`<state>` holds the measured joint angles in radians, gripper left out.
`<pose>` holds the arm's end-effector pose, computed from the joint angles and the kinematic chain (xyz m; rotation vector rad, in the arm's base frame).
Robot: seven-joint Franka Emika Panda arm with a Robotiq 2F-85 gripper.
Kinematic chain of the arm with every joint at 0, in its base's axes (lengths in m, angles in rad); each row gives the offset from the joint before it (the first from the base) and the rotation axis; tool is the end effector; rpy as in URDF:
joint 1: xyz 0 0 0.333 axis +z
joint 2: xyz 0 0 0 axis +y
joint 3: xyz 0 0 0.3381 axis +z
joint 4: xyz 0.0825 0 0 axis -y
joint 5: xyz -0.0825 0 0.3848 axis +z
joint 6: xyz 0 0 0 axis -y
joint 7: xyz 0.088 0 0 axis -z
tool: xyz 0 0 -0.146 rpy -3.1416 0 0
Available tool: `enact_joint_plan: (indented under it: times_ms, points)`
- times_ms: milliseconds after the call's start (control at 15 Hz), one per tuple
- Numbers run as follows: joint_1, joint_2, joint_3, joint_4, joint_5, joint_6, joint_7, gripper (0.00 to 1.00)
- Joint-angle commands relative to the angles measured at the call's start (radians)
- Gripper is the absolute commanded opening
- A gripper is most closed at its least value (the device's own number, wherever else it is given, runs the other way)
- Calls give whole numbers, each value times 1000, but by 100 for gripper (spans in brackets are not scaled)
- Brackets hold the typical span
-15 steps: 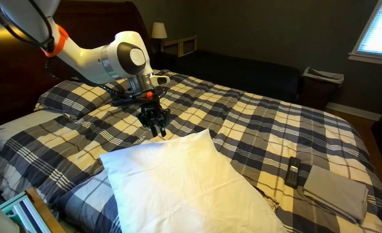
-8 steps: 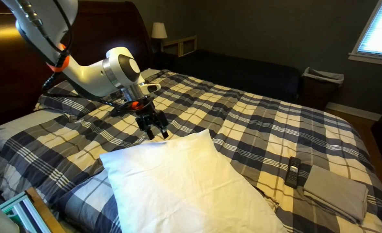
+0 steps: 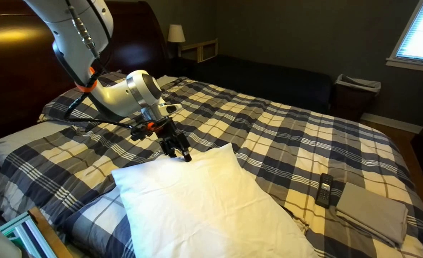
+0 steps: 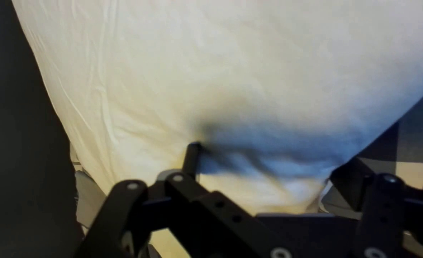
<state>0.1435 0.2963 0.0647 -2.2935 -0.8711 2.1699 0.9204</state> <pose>0.4922 0.0498 0.1912 2.4503 -0.0617 -0.0161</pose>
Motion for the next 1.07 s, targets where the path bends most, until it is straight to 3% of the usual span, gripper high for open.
enact_joint_plan:
  times_ms: [0, 267, 533, 1000]
  points:
    - [27, 71, -22, 71, -31, -75, 60, 58]
    - [23, 87, -15, 104, -8, -96, 7, 28]
    - [1, 23, -10, 65, -13, -33, -84, 2]
    - [-41, -208, -21, -144, -103, 183, -254, 3]
